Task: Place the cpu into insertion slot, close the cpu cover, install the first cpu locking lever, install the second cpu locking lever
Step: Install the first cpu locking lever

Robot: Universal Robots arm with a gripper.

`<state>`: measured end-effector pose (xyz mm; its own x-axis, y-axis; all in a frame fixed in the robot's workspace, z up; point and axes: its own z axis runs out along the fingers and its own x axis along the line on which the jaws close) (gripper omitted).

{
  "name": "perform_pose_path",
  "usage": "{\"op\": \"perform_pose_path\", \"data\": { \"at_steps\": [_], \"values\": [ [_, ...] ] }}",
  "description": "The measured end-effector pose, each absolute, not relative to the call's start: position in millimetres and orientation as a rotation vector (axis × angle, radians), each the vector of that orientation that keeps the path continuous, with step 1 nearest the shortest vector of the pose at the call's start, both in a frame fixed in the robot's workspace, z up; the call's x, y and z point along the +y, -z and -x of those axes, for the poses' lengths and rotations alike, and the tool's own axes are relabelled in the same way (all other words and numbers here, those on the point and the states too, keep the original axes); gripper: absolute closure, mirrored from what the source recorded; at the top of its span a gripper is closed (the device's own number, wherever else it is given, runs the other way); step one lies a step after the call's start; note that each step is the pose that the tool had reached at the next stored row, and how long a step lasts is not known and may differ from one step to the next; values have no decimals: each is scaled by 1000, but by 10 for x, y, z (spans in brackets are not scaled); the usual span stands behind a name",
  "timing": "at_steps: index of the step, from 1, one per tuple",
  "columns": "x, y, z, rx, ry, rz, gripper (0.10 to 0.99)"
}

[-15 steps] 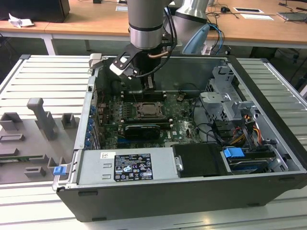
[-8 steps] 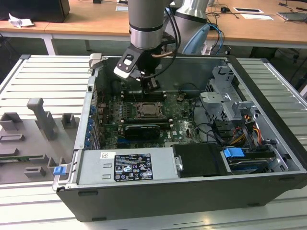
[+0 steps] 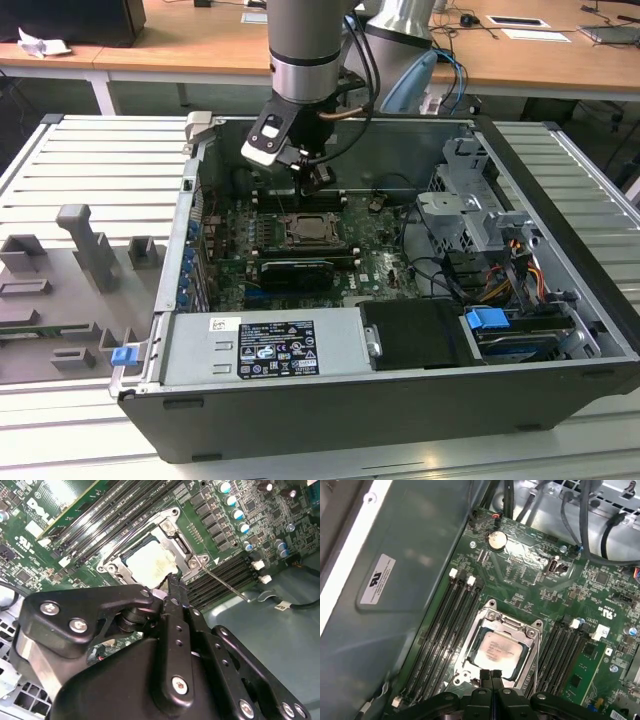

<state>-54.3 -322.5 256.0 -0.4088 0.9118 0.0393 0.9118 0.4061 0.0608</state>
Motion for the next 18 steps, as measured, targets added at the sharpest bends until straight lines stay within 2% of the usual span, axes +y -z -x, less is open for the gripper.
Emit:
{"op": "perform_pose_path", "data": {
  "at_steps": [18],
  "values": [
    [-3225, -2560, 543, 2705, -114, -1599, 980]
  ]
}}
